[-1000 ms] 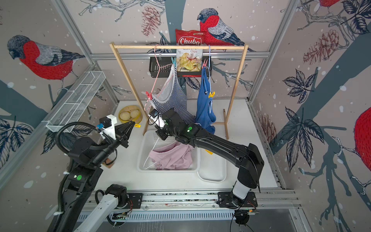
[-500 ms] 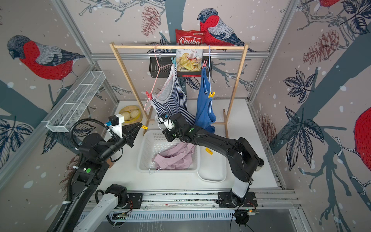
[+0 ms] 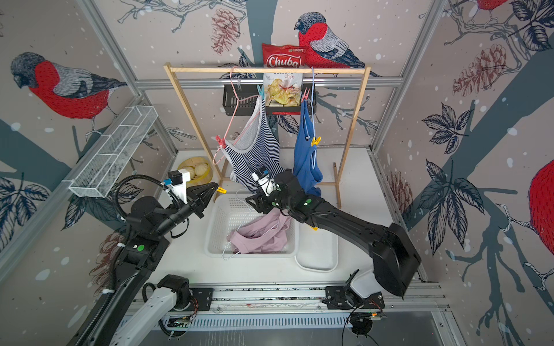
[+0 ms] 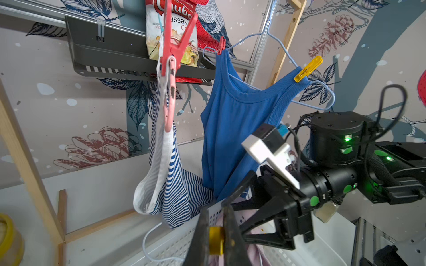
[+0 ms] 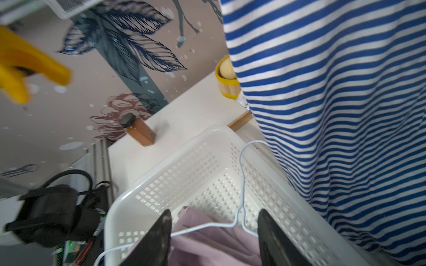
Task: Remove the clothespins securing tank tops to the hanger
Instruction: Place the hanger in the basket, then place the clothespin in the storage box.
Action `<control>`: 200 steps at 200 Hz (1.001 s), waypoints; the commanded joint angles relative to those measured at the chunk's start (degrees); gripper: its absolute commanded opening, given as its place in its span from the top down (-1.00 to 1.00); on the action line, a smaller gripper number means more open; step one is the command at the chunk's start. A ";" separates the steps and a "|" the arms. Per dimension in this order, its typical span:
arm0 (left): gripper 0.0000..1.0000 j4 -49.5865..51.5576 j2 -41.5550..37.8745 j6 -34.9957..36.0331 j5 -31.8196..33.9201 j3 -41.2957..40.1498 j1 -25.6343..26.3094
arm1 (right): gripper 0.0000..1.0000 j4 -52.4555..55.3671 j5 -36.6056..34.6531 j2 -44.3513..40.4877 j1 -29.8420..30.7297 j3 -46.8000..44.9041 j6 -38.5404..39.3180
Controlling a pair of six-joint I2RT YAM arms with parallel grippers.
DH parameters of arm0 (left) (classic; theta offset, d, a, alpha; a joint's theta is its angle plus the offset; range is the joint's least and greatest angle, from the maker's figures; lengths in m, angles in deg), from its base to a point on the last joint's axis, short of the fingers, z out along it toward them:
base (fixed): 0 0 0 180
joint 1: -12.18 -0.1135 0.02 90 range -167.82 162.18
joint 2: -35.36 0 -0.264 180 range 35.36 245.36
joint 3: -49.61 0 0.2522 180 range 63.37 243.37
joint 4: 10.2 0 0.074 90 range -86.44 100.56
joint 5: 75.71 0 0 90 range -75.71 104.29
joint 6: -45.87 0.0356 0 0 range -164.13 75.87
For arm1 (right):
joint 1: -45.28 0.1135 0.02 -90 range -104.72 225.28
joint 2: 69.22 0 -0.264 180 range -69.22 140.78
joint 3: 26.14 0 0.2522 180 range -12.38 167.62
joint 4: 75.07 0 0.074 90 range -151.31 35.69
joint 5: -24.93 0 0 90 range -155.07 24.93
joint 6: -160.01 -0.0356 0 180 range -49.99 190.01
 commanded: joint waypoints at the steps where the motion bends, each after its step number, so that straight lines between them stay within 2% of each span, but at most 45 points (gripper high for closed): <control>1: 1.00 -11.84 1.29 -6.69 -6.90 -1.16 0.10 | -0.31 -14.47 13.19 -6.27 -1.79 -7.17 -7.64; 24: 1.00 -19.56 3.31 -11.74 -11.71 -2.00 0.68 | -0.35 -18.91 17.70 -11.81 -1.98 -11.13 -11.06; 44: 1.00 -21.57 4.32 -11.28 -12.03 -1.30 3.44 | -0.39 -21.61 18.07 -15.26 -2.30 -13.13 -13.38; 73: 1.00 -20.98 6.35 -8.22 -9.00 0.21 9.31 | -0.44 -22.57 15.97 -17.78 -2.44 -13.69 -12.73; 107: 1.00 -19.05 10.76 -5.96 -8.17 2.83 14.19 | -0.43 -21.16 15.89 -16.69 -3.35 -12.64 -9.95; 200: 1.00 -15.68 18.86 -2.86 -7.79 7.86 20.02 | -0.36 -22.87 22.41 -18.31 -5.17 -12.66 -7.49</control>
